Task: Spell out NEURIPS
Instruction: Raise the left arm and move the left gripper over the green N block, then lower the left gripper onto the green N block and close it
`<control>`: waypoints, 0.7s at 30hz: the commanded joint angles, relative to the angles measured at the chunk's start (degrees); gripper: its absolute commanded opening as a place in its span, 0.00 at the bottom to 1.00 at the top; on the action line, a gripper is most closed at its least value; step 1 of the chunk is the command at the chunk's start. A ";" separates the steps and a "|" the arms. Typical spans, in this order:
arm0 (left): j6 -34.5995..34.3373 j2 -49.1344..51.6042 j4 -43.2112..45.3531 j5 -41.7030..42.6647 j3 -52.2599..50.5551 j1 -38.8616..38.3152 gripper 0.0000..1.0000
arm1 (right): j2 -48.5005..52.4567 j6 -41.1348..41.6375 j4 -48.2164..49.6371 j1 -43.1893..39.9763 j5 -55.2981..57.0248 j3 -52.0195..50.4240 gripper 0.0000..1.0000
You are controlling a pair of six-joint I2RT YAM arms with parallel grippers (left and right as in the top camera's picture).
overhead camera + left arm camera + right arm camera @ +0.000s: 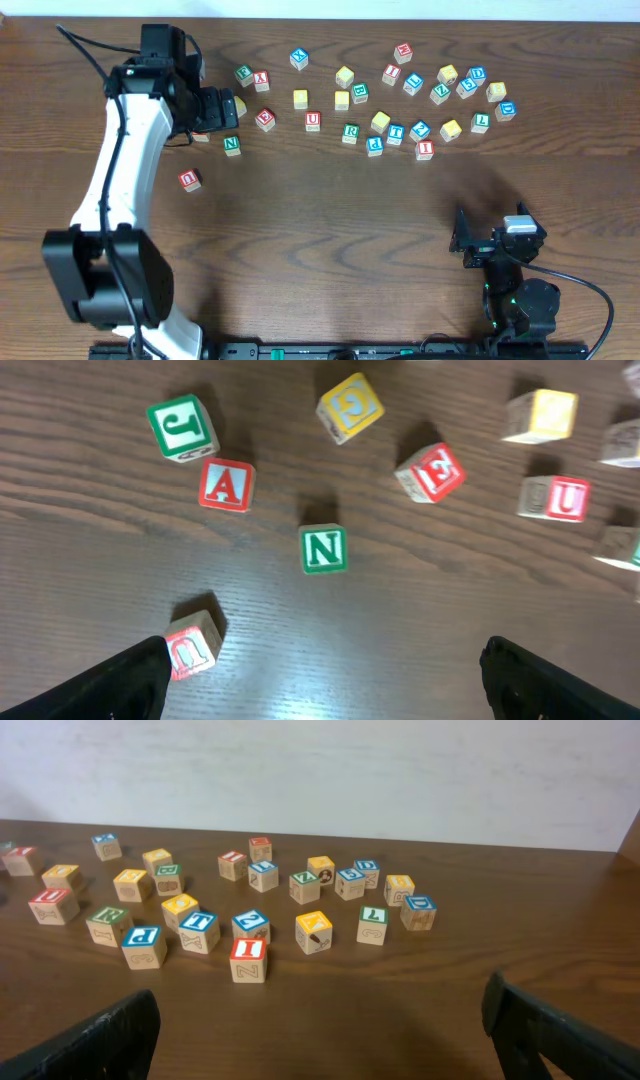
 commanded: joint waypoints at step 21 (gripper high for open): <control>-0.07 8.52 0.04 0.52 1.95 0.22 0.98 | -0.22 0.96 -0.26 -0.35 -0.13 -0.04 0.99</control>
